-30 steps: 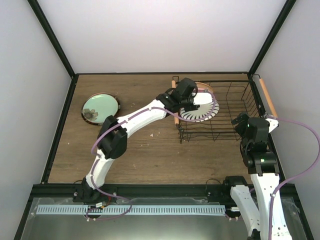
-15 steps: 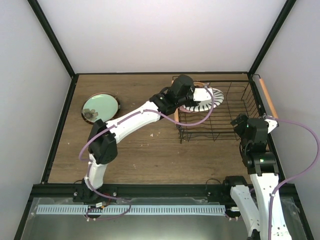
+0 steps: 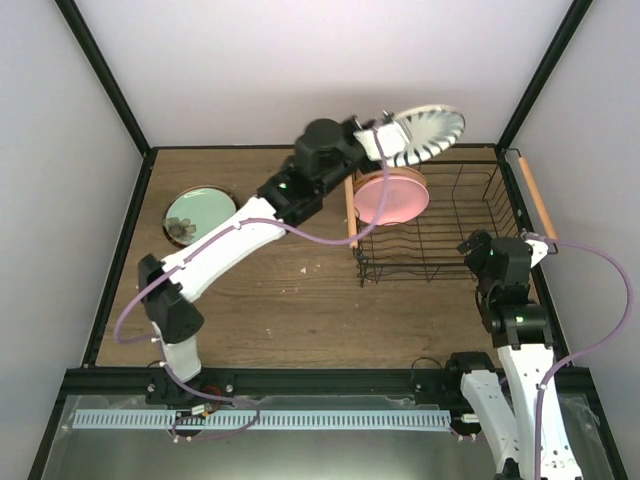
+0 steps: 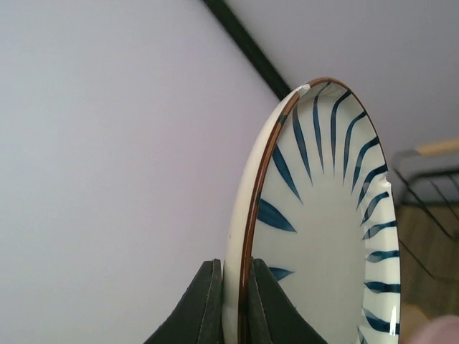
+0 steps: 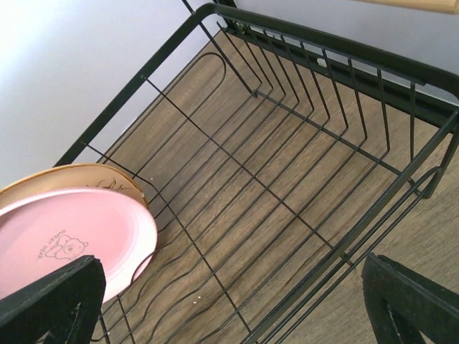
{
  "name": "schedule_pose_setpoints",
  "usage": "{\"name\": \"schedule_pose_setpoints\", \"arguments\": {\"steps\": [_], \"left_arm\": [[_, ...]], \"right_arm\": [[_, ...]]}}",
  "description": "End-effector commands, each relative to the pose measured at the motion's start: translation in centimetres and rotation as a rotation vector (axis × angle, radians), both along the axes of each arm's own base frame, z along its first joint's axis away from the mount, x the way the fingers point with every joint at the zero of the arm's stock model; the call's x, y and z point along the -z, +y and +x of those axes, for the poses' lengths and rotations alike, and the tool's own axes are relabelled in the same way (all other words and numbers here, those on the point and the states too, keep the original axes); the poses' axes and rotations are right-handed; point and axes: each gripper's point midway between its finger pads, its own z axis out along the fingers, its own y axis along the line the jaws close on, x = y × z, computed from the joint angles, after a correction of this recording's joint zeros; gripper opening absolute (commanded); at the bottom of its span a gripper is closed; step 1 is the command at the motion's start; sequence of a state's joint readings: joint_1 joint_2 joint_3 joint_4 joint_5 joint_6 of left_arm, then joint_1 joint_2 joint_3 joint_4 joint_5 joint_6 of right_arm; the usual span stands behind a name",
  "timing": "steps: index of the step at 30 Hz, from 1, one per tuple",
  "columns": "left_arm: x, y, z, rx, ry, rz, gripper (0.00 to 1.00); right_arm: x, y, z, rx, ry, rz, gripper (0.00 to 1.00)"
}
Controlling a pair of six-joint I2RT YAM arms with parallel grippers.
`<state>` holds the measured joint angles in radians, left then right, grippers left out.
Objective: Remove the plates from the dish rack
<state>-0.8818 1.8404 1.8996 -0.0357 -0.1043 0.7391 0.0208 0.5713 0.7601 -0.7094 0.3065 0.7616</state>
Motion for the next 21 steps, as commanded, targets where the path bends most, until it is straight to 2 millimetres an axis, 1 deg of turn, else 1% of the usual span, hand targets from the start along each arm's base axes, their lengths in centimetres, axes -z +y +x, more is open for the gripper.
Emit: {"name": "schedule_pose_setpoints", "arguments": {"steps": [1, 4, 6, 8, 10, 12, 14, 16, 17, 19, 21], "left_arm": [[-18.8, 13.2, -2.0, -0.167, -0.257, -0.529, 0.04], [-19.9, 19.2, -0.2, -0.265, -0.214, -0.627, 0.04], [-19.7, 23.0, 1.3, -0.327, -0.158, -0.671, 0.04], [-18.5, 26.5, 2.5, -0.389, -0.080, -0.701, 0.04], [-16.7, 30.1, 3.6, -0.446, -0.003, -0.741, 0.04], [-14.4, 33.9, 4.6, -0.501, 0.085, -0.788, 0.04], [-11.6, 37.6, 5.4, -0.550, 0.192, -0.855, 0.04], [-8.0, 41.3, 6.4, -0.606, 0.331, -0.948, 0.04], [-6.2, 43.6, 6.7, -0.636, 0.397, -1.017, 0.04], [-2.2, 46.3, 6.9, -0.672, 0.515, -1.104, 0.04], [0.9, 48.4, 6.6, -0.703, 0.585, -1.175, 0.04]], "right_arm": [[0.2, 0.2, 0.6, -0.006, -0.012, 0.018, 1.00], [0.6, 0.5, 1.2, -0.026, -0.005, 0.023, 1.00], [0.8, 0.8, 1.6, -0.041, -0.003, 0.025, 1.00], [1.0, 1.0, 2.1, -0.056, 0.000, 0.025, 1.00], [1.0, 1.2, 2.6, -0.069, 0.002, 0.022, 1.00], [1.1, 1.3, 3.1, -0.080, 0.007, 0.019, 1.00], [1.3, 1.5, 3.4, -0.092, 0.011, 0.017, 1.00], [1.3, 1.6, 3.8, -0.103, 0.014, 0.015, 1.00], [1.4, 1.7, 4.0, -0.107, 0.016, 0.013, 1.00], [1.3, 1.8, 4.3, -0.116, 0.016, 0.007, 1.00], [1.2, 1.8, 4.5, -0.122, 0.018, 0.001, 1.00]]}}
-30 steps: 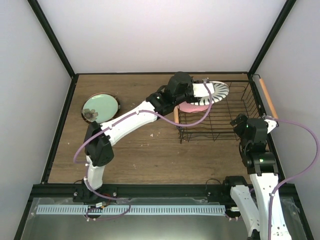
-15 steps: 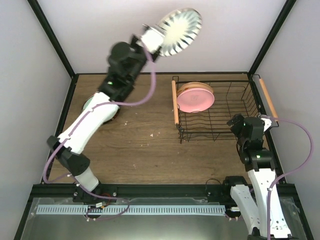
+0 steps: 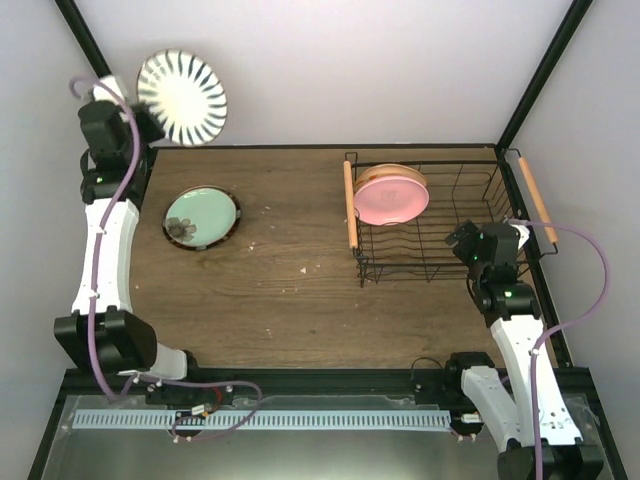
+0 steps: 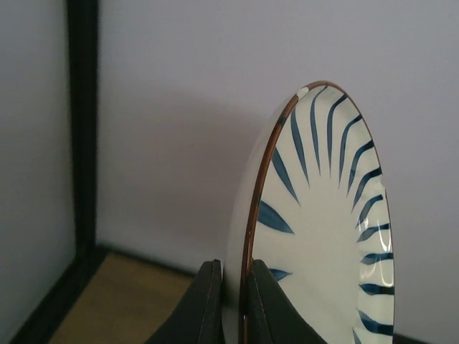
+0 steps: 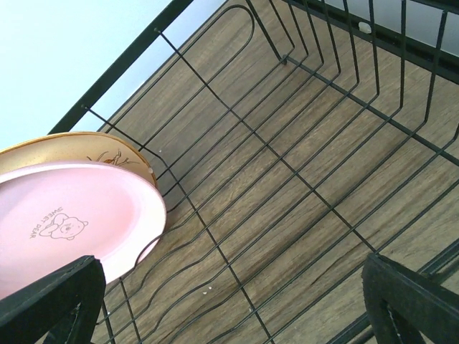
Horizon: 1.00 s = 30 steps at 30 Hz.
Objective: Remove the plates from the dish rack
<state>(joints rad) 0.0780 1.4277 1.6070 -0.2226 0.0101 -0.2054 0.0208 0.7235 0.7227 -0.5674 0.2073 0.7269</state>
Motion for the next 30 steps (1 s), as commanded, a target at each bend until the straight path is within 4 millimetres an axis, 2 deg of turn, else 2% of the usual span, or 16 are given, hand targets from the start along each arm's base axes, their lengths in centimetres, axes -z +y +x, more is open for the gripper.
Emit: {"name": "schedule_pose_setpoints", "arguments": {"steps": [1, 6, 11, 16, 23, 30], "left_arm": [[4.0, 2.5, -1.4, 0.036, 0.044, -0.380, 0.04], [11.7, 5.3, -2.4, 0.013, 0.153, -0.641, 0.04], [17.5, 6.2, -3.2, -0.005, 0.247, -0.763, 0.04], [22.9, 6.0, -3.5, 0.011, 0.331, -0.878, 0.04], [27.9, 5.1, -4.2, 0.025, 0.389, -0.951, 0.04], [30.6, 5.0, -4.3, 0.020, 0.408, -0.962, 0.04]], "right_arm": [[-1.3, 0.1, 0.9, -0.023, -0.039, -0.021, 1.00], [-1.5, 0.0, 0.9, -0.024, -0.036, -0.032, 1.00], [-1.4, 0.0, 0.9, -0.023, -0.035, -0.030, 1.00], [-1.5, 0.0, 1.0, -0.022, -0.028, -0.027, 1.00], [-1.6, 0.0, 0.8, -0.015, -0.025, -0.025, 1.00], [-1.8, -0.1, 0.8, -0.013, -0.028, -0.026, 1.00]]}}
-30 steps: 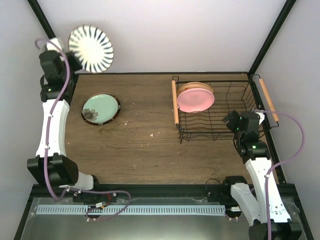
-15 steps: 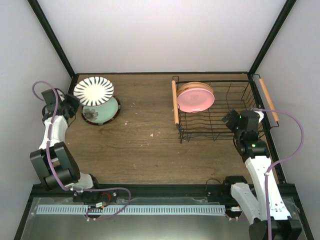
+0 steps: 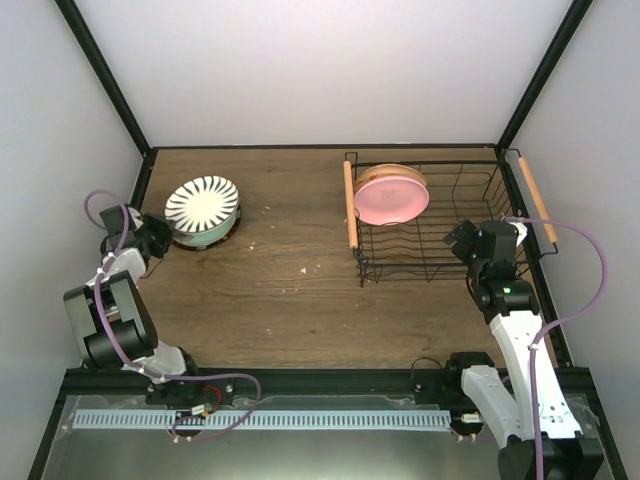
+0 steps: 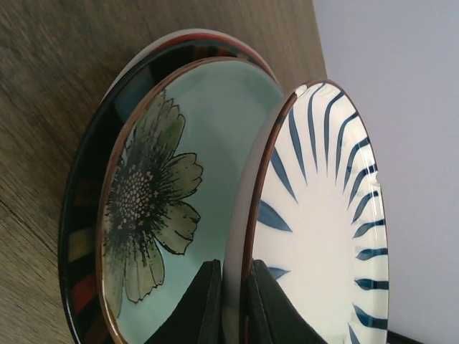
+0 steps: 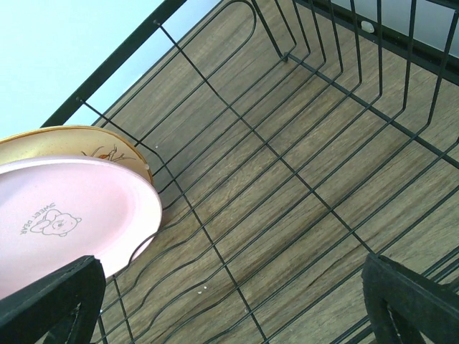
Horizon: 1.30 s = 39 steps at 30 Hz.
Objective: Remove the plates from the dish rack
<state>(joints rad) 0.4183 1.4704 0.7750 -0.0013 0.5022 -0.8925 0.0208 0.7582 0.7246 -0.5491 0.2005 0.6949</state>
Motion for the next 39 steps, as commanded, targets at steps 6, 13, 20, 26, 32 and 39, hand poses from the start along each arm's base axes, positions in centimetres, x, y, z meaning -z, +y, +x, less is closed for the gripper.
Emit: {"name": "schedule_pose_setpoints", "arguments": {"steps": [6, 13, 20, 26, 32, 39], "left_arm": [[-2.6, 0.6, 2.3, 0.027, -0.163, 0.051, 0.04], [-1.2, 1.0, 1.7, 0.017, -0.106, 0.088, 0.04], [0.1, 1.2, 1.1, 0.012, -0.062, 0.115, 0.04], [1.0, 1.6, 1.0, 0.004, -0.030, 0.130, 0.04], [1.9, 1.6, 0.9, 0.007, -0.004, 0.130, 0.18], [2.5, 1.3, 0.8, 0.024, 0.016, 0.127, 0.70]], "right_arm": [[-2.2, -0.3, 0.1, 0.010, -0.048, -0.007, 1.00], [-2.1, -0.3, -0.1, 0.011, -0.044, -0.010, 1.00], [-2.0, -0.3, -0.2, 0.011, -0.045, -0.007, 1.00], [-2.0, -0.3, -0.2, 0.012, -0.044, -0.010, 1.00], [-2.2, -0.3, -0.3, 0.013, -0.048, -0.007, 1.00], [-2.2, -0.3, -0.4, 0.016, -0.048, -0.004, 1.00]]}}
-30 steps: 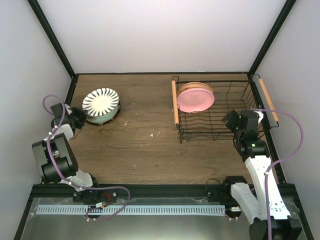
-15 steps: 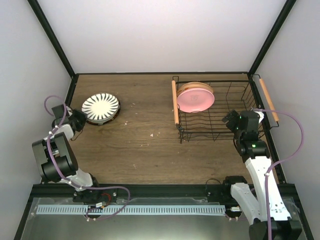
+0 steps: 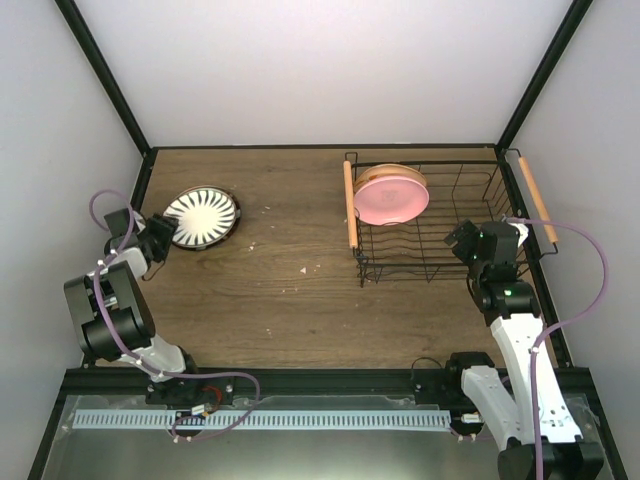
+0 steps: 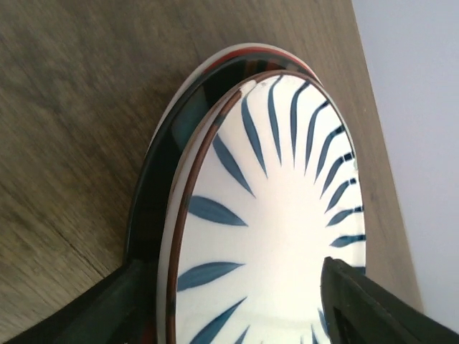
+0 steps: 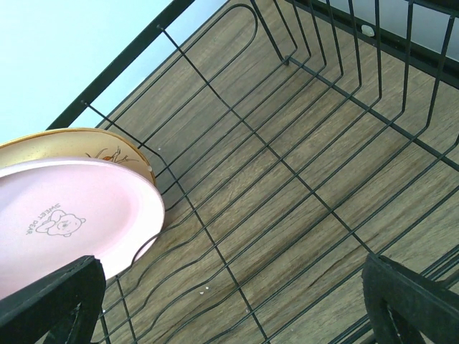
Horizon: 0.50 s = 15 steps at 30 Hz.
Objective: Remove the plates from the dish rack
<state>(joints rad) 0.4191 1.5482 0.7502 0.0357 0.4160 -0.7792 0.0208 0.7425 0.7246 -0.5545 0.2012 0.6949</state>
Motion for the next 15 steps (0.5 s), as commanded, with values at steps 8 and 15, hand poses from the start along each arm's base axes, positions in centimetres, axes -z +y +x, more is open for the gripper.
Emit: {"name": "schedule_pose_setpoints", "arguments": {"steps": [8, 15], "left_arm": [[-1.0, 0.7, 1.2, 0.034, 0.017, 0.072, 1.00], [-4.6, 3.3, 2.1, -0.018, 0.000, 0.231, 1.00]], "right_arm": [[-1.7, -0.2, -0.4, 0.015, -0.035, 0.004, 1.00], [-1.6, -0.3, -0.7, 0.018, -0.035, 0.007, 1.00]]}}
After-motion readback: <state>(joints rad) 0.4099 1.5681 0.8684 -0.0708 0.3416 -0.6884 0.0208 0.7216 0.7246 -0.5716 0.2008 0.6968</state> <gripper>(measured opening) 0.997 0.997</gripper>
